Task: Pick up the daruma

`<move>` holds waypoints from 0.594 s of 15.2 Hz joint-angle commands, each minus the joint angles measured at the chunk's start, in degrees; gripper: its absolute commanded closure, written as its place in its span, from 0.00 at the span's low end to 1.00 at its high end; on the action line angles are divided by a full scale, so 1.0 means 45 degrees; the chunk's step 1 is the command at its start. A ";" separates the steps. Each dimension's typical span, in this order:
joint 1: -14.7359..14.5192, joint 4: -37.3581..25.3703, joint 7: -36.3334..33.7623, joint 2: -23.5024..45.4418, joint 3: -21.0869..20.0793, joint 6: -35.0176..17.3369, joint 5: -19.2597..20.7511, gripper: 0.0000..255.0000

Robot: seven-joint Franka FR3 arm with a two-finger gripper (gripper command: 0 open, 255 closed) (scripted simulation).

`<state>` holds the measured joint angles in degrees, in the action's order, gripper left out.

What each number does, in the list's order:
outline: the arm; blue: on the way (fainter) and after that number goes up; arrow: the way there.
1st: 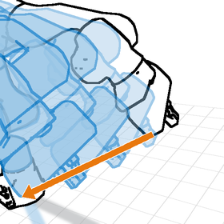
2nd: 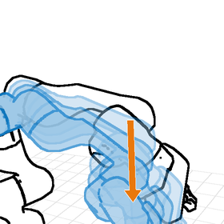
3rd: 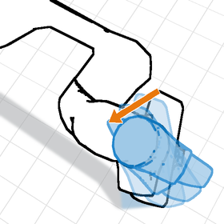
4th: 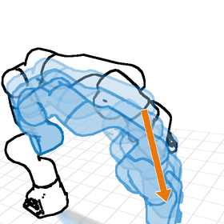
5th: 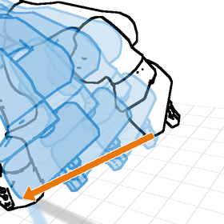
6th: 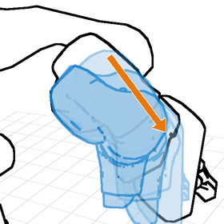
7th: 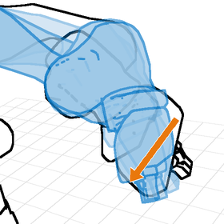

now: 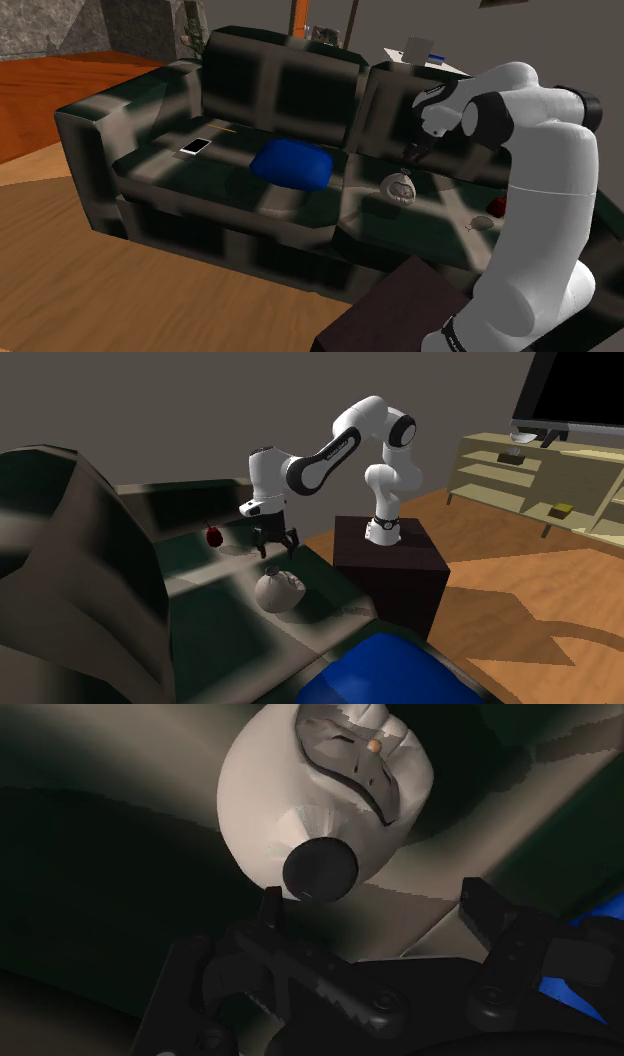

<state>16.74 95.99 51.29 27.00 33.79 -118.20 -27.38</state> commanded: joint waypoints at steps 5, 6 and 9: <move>0.0594 -0.0694 0.0439 0.1162 -0.0292 -0.0228 -0.0563 0.00; 0.0612 -0.0641 0.0491 0.1241 -0.0329 -0.0346 -0.0624 0.00; 0.0662 -0.0519 0.0626 0.1454 -0.0428 -0.0645 -0.0785 0.00</move>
<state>19.75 93.41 54.00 33.29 32.01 -120.60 -30.70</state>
